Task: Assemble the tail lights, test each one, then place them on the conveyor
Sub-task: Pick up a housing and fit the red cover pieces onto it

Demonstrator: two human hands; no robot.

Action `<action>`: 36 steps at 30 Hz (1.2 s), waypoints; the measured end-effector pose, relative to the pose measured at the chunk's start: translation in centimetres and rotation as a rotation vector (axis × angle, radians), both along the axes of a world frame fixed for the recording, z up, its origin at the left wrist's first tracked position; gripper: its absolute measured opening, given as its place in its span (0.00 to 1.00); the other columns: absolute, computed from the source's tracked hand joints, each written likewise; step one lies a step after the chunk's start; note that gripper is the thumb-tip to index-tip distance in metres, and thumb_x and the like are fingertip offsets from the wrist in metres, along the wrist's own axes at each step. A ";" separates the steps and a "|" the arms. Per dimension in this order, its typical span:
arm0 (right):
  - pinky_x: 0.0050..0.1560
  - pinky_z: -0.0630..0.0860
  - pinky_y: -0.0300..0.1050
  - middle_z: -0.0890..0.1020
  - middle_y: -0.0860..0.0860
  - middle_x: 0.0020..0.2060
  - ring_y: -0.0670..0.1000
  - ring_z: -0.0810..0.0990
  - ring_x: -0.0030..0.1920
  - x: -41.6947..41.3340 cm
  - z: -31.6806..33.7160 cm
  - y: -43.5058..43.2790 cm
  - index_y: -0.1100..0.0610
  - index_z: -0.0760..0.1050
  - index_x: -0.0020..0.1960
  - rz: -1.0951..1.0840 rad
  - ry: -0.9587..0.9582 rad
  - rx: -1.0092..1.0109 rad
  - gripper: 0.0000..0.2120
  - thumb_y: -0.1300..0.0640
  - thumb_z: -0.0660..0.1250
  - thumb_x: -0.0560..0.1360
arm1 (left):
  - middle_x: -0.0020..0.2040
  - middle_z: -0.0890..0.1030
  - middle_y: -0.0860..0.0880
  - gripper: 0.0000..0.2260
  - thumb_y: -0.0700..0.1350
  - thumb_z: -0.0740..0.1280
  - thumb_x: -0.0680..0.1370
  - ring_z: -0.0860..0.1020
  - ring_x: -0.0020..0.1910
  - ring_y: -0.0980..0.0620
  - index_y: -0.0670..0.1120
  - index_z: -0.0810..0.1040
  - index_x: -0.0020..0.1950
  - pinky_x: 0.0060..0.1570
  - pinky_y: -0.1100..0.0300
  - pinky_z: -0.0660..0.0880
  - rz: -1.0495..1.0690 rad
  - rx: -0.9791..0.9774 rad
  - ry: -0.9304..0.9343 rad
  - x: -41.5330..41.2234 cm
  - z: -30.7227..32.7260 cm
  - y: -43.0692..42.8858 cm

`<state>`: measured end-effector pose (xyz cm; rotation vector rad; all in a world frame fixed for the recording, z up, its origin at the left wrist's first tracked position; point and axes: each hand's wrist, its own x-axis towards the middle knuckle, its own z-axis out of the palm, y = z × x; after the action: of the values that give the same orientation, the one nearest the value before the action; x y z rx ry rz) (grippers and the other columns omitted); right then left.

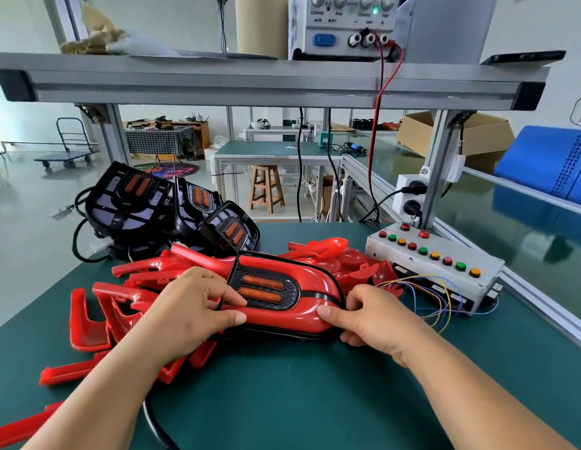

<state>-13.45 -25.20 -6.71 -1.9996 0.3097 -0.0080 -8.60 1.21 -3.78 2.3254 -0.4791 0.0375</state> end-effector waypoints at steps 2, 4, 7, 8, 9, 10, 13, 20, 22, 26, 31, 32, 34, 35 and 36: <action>0.32 0.77 0.38 0.80 0.56 0.47 0.51 0.84 0.38 0.1 0.0 0.2 0.54 0.68 0.49 -0.062 0.002 0.120 0.26 0.48 0.80 0.63 | 0.54 0.77 0.54 0.13 0.45 0.80 0.66 0.79 0.49 0.55 0.63 0.80 0.39 0.56 0.53 0.75 0.031 -0.079 0.070 0.0 -0.3 0.1; 0.32 0.76 0.38 0.78 0.57 0.54 0.53 0.83 0.42 0.1 0.1 0.5 0.53 0.66 0.57 -0.099 0.016 0.228 0.31 0.52 0.82 0.63 | 0.54 0.79 0.51 0.19 0.41 0.79 0.66 0.79 0.51 0.52 0.60 0.76 0.47 0.57 0.50 0.75 0.051 -0.194 0.183 0.0 -0.7 0.4; 0.33 0.75 0.39 0.81 0.56 0.54 0.51 0.81 0.40 0.1 0.4 0.6 0.58 0.71 0.63 -0.078 0.032 0.369 0.34 0.55 0.82 0.62 | 0.55 0.83 0.44 0.27 0.33 0.76 0.68 0.82 0.54 0.45 0.51 0.73 0.62 0.60 0.48 0.76 -0.017 -0.405 0.398 0.2 -0.9 0.5; 0.32 0.74 0.38 0.84 0.55 0.50 0.48 0.81 0.37 0.0 0.6 0.5 0.60 0.75 0.60 -0.049 0.034 0.420 0.30 0.55 0.81 0.61 | 0.55 0.83 0.43 0.27 0.32 0.75 0.68 0.82 0.55 0.44 0.49 0.74 0.64 0.60 0.49 0.76 -0.068 -0.448 0.437 0.3 -0.9 0.4; 0.30 0.73 0.37 0.85 0.53 0.44 0.46 0.80 0.34 -0.1 0.8 0.5 0.60 0.79 0.55 -0.017 0.034 0.478 0.26 0.55 0.80 0.59 | 0.55 0.84 0.43 0.25 0.31 0.74 0.69 0.82 0.55 0.44 0.48 0.77 0.63 0.58 0.51 0.77 -0.124 -0.480 0.457 0.3 -0.7 0.3; 0.30 0.72 0.36 0.85 0.51 0.39 0.44 0.79 0.31 -0.2 1.1 0.5 0.60 0.80 0.49 0.010 0.033 0.537 0.21 0.55 0.79 0.58 | 0.54 0.84 0.44 0.23 0.30 0.73 0.69 0.82 0.55 0.44 0.47 0.79 0.61 0.56 0.55 0.78 -0.171 -0.508 0.464 0.2 -0.5 0.3; 0.35 0.71 0.36 0.84 0.48 0.35 0.43 0.78 0.31 -0.4 1.3 0.6 0.57 0.80 0.45 0.066 0.003 0.632 0.11 0.59 0.76 0.64 | 0.56 0.84 0.44 0.24 0.31 0.71 0.68 0.82 0.55 0.45 0.47 0.78 0.62 0.55 0.57 0.77 -0.196 -0.626 0.470 0.1 0.0 0.3; 0.41 0.81 0.45 0.85 0.56 0.49 0.52 0.85 0.46 -0.4 1.6 0.7 0.59 0.76 0.57 0.087 -0.159 0.741 0.22 0.59 0.72 0.64 | 0.58 0.82 0.40 0.27 0.34 0.69 0.71 0.81 0.58 0.43 0.51 0.73 0.68 0.61 0.50 0.73 -0.195 -0.733 0.510 0.0 -0.3 -0.2; 0.41 0.81 0.44 0.86 0.55 0.49 0.51 0.85 0.45 -0.5 1.7 0.5 0.56 0.76 0.59 0.110 -0.185 0.722 0.23 0.58 0.73 0.64 | 0.58 0.82 0.42 0.27 0.36 0.70 0.70 0.81 0.58 0.44 0.53 0.73 0.67 0.60 0.49 0.74 -0.189 -0.723 0.531 0.1 -0.4 -0.4; 0.45 0.81 0.46 0.86 0.53 0.48 0.51 0.84 0.45 -0.4 1.6 0.2 0.53 0.75 0.61 0.122 -0.230 0.711 0.25 0.57 0.72 0.64 | 0.58 0.82 0.42 0.25 0.38 0.72 0.68 0.81 0.58 0.45 0.51 0.78 0.64 0.61 0.49 0.74 -0.165 -0.747 0.530 0.3 -0.6 -0.7; 0.39 0.81 0.43 0.86 0.52 0.46 0.50 0.84 0.43 -0.2 1.6 0.1 0.52 0.75 0.59 0.128 -0.276 0.704 0.23 0.57 0.72 0.64 | 0.57 0.83 0.42 0.24 0.37 0.73 0.66 0.81 0.57 0.45 0.49 0.80 0.61 0.61 0.49 0.75 -0.159 -0.776 0.527 0.4 -0.5 -1.1; 0.39 0.81 0.43 0.86 0.51 0.46 0.50 0.84 0.42 -0.2 1.6 0.0 0.52 0.76 0.58 0.127 -0.279 0.708 0.23 0.58 0.72 0.63 | 0.57 0.83 0.42 0.24 0.37 0.73 0.66 0.81 0.57 0.45 0.48 0.81 0.61 0.60 0.49 0.75 -0.151 -0.782 0.527 0.4 -0.5 -1.1; 0.39 0.80 0.44 0.85 0.51 0.43 0.49 0.84 0.40 -0.1 1.5 -0.1 0.52 0.76 0.56 0.124 -0.283 0.717 0.22 0.59 0.72 0.63 | 0.58 0.82 0.40 0.24 0.36 0.72 0.66 0.81 0.58 0.44 0.47 0.80 0.62 0.61 0.47 0.75 -0.141 -0.790 0.520 0.5 -0.5 -1.2; 0.39 0.79 0.44 0.85 0.51 0.42 0.49 0.83 0.39 0.0 1.5 -0.1 0.52 0.76 0.55 0.122 -0.280 0.720 0.21 0.59 0.72 0.63 | 0.58 0.82 0.40 0.23 0.35 0.72 0.67 0.80 0.58 0.43 0.46 0.80 0.62 0.60 0.47 0.76 -0.146 -0.792 0.519 0.5 -0.5 -1.2; 0.38 0.78 0.44 0.84 0.51 0.40 0.50 0.83 0.38 0.0 1.5 -0.1 0.52 0.76 0.55 0.118 -0.273 0.722 0.20 0.60 0.72 0.63 | 0.58 0.82 0.39 0.23 0.35 0.71 0.67 0.80 0.58 0.42 0.45 0.80 0.62 0.60 0.46 0.77 -0.156 -0.795 0.525 0.6 -0.5 -1.2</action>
<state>-13.45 -25.29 -5.21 -1.2749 0.0051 -0.0824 -8.04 -0.02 -4.31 1.4356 -0.2953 -0.3808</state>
